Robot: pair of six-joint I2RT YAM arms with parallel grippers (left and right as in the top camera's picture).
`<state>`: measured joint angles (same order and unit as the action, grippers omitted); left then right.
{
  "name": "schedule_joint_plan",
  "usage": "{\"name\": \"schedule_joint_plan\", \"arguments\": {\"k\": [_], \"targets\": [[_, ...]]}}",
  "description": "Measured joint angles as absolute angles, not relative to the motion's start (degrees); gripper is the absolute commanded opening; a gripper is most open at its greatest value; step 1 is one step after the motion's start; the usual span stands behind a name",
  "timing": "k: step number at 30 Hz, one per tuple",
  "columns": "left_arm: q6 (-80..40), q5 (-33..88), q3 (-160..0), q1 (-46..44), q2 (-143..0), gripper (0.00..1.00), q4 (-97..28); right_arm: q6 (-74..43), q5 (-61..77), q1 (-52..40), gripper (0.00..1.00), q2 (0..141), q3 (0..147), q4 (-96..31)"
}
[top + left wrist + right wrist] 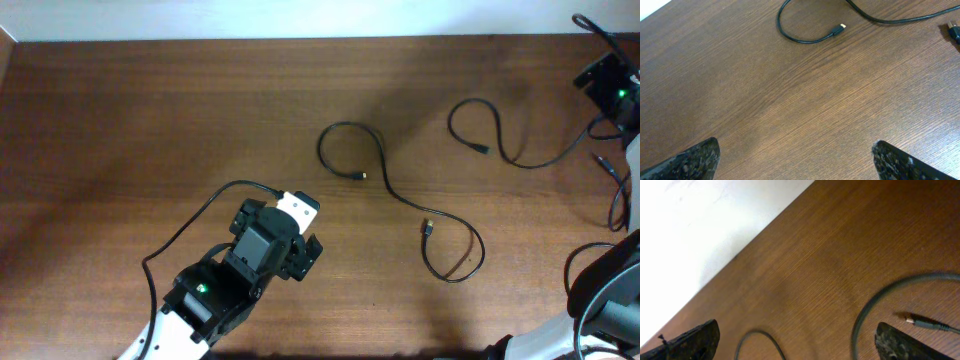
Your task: Untangle cables
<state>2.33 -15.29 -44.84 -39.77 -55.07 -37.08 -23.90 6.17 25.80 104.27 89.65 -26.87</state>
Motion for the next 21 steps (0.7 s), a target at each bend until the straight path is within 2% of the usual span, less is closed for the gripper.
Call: {"name": "schedule_joint_plan", "arguments": {"k": [16, 21], "targets": [[2.3, -15.3, -44.8, -39.8, -55.1, 0.99, -37.1, -23.4, 20.6, 25.5, 0.99, 104.3, 89.6, -33.0], [2.3, -15.3, -44.8, -39.8, -55.1, 0.99, -37.1, -15.4, 21.1, 21.6, 0.99, 104.3, 89.6, -35.8]]}}
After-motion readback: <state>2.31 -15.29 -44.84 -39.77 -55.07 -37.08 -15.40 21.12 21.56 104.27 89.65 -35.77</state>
